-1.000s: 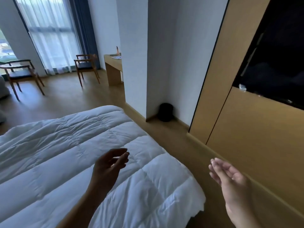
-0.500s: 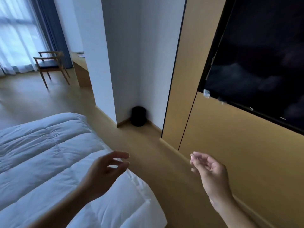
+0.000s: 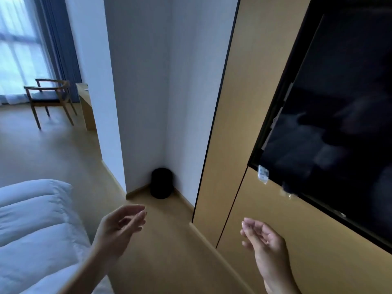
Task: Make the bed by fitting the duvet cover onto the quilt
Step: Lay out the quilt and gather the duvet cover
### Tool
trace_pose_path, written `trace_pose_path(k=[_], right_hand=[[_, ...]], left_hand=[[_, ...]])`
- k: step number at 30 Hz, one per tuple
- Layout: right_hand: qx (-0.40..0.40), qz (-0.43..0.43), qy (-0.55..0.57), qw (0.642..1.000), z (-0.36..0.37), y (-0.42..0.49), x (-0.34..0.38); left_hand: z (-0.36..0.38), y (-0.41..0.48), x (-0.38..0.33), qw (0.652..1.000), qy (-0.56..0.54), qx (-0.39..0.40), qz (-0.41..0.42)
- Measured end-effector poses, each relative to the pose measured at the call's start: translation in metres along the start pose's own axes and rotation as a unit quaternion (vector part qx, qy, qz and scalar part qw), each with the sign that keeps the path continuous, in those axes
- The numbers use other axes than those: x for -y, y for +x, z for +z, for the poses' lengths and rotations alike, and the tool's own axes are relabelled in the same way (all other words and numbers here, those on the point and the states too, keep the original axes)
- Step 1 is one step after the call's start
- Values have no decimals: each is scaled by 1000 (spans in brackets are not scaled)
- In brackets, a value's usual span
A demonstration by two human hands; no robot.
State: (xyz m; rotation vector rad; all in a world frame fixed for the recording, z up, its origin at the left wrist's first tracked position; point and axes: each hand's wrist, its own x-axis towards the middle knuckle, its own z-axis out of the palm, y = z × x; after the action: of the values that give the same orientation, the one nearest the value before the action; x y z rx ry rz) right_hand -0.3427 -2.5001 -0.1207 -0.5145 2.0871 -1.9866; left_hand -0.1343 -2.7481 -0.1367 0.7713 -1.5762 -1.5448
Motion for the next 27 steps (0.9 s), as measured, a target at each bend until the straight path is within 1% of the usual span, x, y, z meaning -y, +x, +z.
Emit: trace_pose_path(k=[2,5,8,10,14,18,21,24,27], right_hand=[[-2,-2,0,1000,5,47,-7],[18,-15,4,1000,18,125,-15],[56,-27,12,998,36,202,-18],[84,-27,26,996,52,257,-14],[138,-28,33,989,99,353,-9],[213,-21,44,976,170,418,-5],[256,-16,54,965,237,451,-8],[298,-8,54,953,315,478,-15],[324,-5,58,944,404,500,-14]], left_hand=[[22,39,2,1000,-2,-9,0],[53,99,6,1000,9,-28,10],[80,151,13,998,4,-54,20],[96,182,17,996,-9,-86,26],[115,241,17,989,-13,-142,27],[97,281,23,977,10,-214,19],[66,309,31,964,30,-263,9],[27,350,40,951,42,-307,4],[-20,406,44,939,48,-341,17]])
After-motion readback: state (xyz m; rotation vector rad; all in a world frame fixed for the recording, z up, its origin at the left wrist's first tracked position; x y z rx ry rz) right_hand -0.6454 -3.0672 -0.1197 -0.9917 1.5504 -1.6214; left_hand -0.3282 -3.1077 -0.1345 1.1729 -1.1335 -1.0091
